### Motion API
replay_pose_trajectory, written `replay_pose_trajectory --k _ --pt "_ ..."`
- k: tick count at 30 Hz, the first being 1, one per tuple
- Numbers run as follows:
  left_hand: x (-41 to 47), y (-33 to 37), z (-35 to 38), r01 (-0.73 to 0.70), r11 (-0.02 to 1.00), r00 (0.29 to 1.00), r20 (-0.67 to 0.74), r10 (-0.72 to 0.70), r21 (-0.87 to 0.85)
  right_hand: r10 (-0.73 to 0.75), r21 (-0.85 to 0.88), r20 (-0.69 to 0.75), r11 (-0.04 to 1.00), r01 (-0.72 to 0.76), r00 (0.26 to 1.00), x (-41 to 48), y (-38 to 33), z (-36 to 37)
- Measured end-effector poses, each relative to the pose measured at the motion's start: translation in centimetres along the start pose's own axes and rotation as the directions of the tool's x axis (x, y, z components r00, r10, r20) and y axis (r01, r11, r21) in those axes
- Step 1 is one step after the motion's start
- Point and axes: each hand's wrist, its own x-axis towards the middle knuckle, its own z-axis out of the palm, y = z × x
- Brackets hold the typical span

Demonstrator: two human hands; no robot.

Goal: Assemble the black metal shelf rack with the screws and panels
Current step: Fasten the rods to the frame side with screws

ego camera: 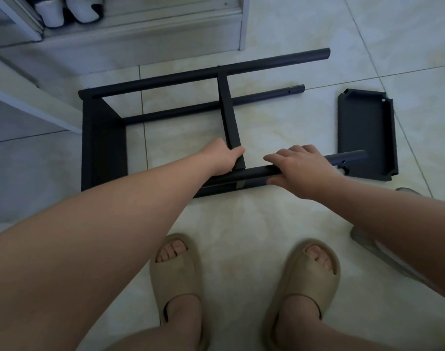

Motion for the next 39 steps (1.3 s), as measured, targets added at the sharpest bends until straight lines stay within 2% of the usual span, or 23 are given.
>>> replay_pose_trajectory --k 2,4,6,11,16,19,23,26,30,34,39 --pt "-1.3 0.7 -0.3 0.022 0.981 0.992 -0.127 0.003 0.194 -0.002 0.014 -0.008 1.0 0.002 1.0 -1.9 1.0 -0.7" --pt "-2.7 1.8 -0.5 -0.031 0.903 0.959 -0.241 0.147 0.428 0.027 0.033 -0.032 0.999 -0.026 0.999 -4.4 2.4 -1.3" --pt "-4.2 3.6 -0.4 -0.138 0.845 0.926 -0.236 0.296 0.517 0.081 0.044 -0.042 0.996 -0.079 0.996 -7.4 3.8 -1.3" --pt "-8.0 9.0 3.0 -0.381 0.715 0.883 0.002 0.469 0.586 0.235 0.042 -0.009 0.971 -0.235 0.972 -15.4 7.9 0.4" --pt "-10.6 13.6 9.6 -0.554 0.619 0.825 0.273 0.494 0.557 0.397 0.117 0.052 0.909 -0.4 0.916 -22.5 12.6 4.9" --pt "-10.3 15.2 14.2 -0.607 0.642 0.794 0.397 0.461 0.469 0.459 0.159 0.111 0.868 -0.471 0.882 -24.6 14.4 8.6" --pt "-8.4 15.5 20.1 -0.545 0.737 0.812 0.47 0.345 0.399 0.462 0.23 0.228 0.83 -0.509 0.857 -24.7 16.0 13.3" --pt "-6.7 15.0 23.5 -0.456 0.833 0.833 0.481 0.274 0.315 0.45 0.248 0.276 0.82 -0.515 0.849 -23.4 17.0 16.2" --pt "-4.7 14.1 26.1 -0.323 0.937 0.873 0.424 0.241 0.131 0.451 0.321 0.329 0.773 -0.547 0.83 -21.1 18.1 19.4" --pt "-3.7 13.6 27.3 -0.306 0.952 0.865 0.422 0.273 0.009 0.537 0.357 0.287 0.708 -0.609 0.793 -18.8 19.5 21.1" --pt "-3.2 13.0 27.7 -0.308 0.951 0.854 0.432 0.289 -0.027 0.642 0.326 0.271 0.639 -0.696 0.717 -17.1 20.6 22.4"
